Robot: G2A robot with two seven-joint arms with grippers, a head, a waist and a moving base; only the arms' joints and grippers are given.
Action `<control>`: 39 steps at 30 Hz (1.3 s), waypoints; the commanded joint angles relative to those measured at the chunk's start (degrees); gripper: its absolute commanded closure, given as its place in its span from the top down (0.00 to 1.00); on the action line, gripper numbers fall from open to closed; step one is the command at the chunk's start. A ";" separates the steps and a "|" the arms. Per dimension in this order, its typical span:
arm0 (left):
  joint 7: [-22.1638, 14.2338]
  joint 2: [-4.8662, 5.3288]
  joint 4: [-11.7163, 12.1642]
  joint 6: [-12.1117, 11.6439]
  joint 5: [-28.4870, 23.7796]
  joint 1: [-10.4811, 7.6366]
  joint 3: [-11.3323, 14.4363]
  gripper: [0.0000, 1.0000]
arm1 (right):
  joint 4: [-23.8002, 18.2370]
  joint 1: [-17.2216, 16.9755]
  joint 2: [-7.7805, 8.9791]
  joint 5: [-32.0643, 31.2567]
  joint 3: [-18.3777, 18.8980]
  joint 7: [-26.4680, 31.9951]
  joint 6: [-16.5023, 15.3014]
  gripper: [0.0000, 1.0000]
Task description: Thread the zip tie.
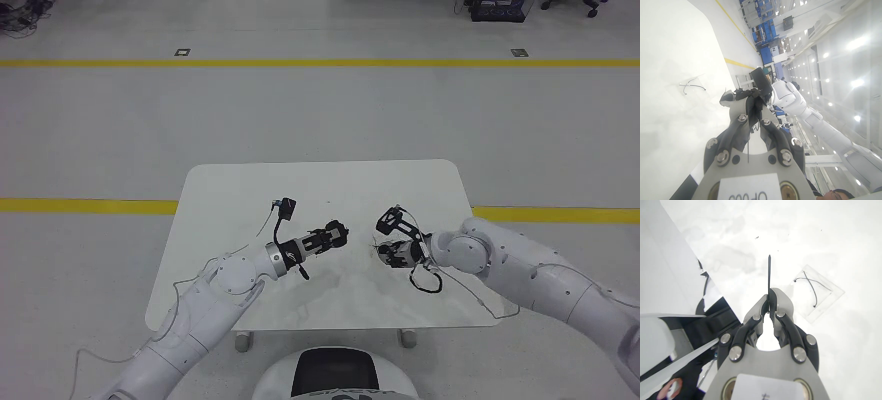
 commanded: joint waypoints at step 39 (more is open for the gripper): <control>0.00 0.00 0.00 0.00 0.00 0.00 0.00 0.00 | 10.49 -8.50 -1.94 56.60 21.06 46.64 0.00 0.00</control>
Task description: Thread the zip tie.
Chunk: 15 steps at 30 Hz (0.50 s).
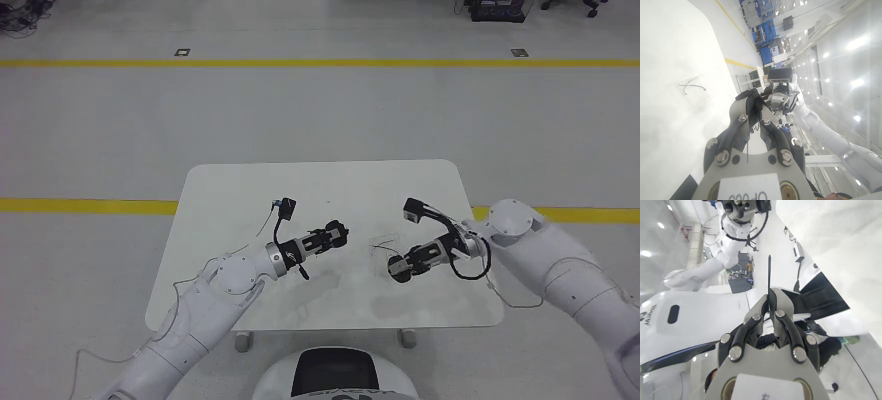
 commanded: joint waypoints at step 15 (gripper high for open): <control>0.00 0.00 0.00 0.00 0.00 0.00 0.00 0.00 | 6.24 5.40 -2.40 12.68 -10.30 -0.61 0.00 0.00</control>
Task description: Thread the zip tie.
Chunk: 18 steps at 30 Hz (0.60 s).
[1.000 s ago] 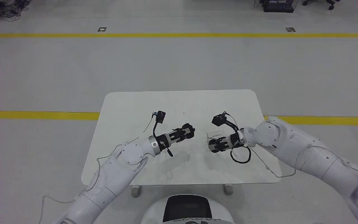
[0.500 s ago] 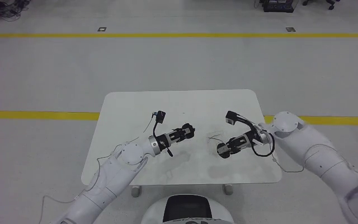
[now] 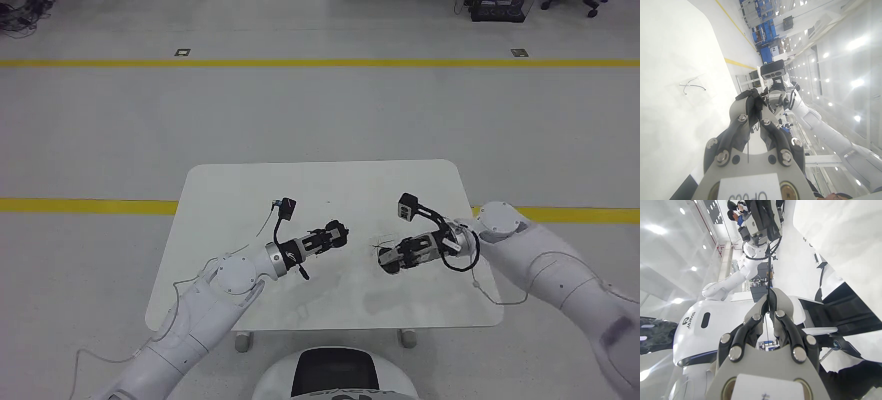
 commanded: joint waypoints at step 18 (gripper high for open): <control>1.05 0.57 -4.16 0.00 7.24 0.93 0.13 0.00 | -5.34 -1.77 2.09 7.37 0.49 0.00 7.92 0.00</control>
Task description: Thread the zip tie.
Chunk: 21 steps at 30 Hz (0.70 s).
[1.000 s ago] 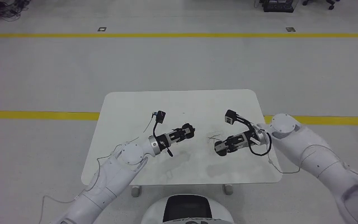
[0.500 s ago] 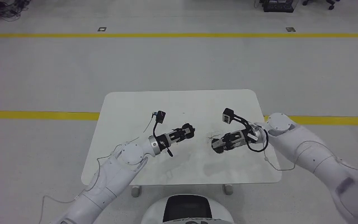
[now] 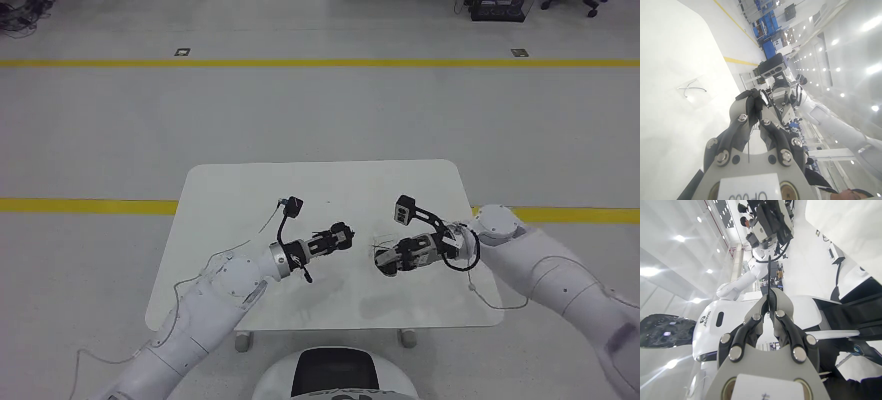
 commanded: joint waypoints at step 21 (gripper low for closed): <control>-1.00 1.37 -5.10 -0.01 1.31 3.98 -2.48 0.00 | -7.10 1.40 5.30 25.10 -3.71 -0.01 26.01 0.00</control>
